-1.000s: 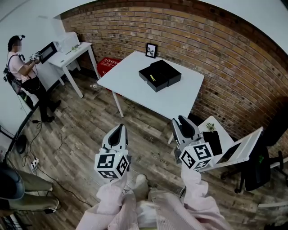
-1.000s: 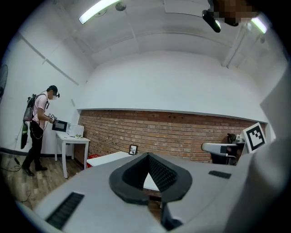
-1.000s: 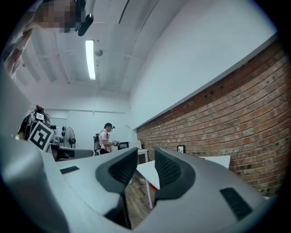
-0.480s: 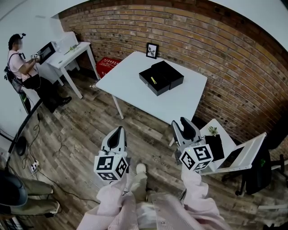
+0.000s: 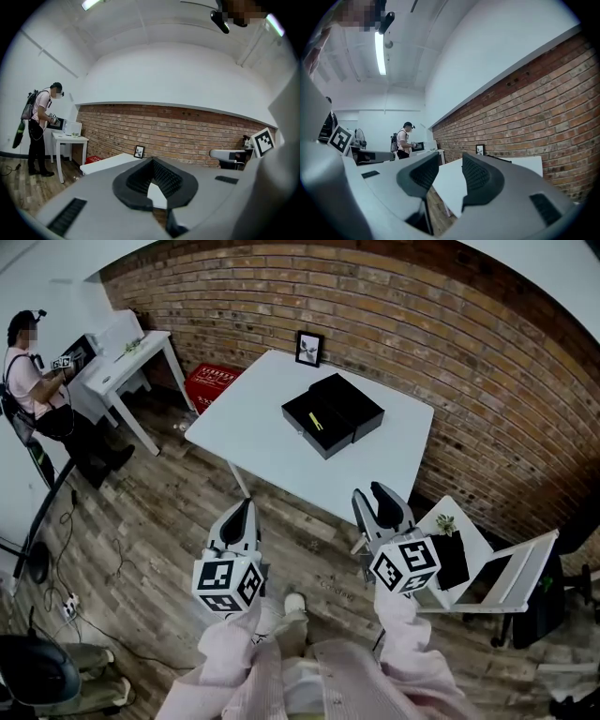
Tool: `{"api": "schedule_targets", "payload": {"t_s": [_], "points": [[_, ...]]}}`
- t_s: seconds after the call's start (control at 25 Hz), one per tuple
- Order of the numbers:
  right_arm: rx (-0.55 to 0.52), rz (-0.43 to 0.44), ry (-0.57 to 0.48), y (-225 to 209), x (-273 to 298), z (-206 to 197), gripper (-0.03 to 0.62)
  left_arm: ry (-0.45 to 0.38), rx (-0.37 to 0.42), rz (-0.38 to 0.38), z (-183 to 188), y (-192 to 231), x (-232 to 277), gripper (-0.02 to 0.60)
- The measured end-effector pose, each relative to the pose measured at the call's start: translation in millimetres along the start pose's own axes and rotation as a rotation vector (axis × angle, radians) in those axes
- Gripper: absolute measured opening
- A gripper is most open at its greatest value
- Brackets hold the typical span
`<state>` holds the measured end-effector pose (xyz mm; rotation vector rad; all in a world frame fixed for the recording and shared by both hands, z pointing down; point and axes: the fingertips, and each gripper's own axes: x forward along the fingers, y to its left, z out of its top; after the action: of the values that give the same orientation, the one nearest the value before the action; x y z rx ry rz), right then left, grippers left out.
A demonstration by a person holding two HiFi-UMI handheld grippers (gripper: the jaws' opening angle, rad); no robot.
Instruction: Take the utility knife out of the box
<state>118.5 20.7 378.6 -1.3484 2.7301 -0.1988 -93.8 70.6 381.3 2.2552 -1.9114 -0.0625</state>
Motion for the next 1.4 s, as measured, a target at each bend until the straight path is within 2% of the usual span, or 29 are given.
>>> {"api": "schedule_targets", "payload": {"t_s": [0.52, 1.0, 1.4], "points": [[0.031, -0.067, 0.052, -38, 96, -16, 0.137, 0.045, -0.011, -0.045, -2, 49, 97, -0.006], [0.048, -0.068, 0.114, -49, 147, -34, 0.137, 0.077, -0.035, -0.089, -10, 71, 147, -0.008], [0.082, -0.059, 0.188, -82, 200, -59, 0.137, 0.12, -0.053, -0.091, -22, 87, 207, -0.006]]}}
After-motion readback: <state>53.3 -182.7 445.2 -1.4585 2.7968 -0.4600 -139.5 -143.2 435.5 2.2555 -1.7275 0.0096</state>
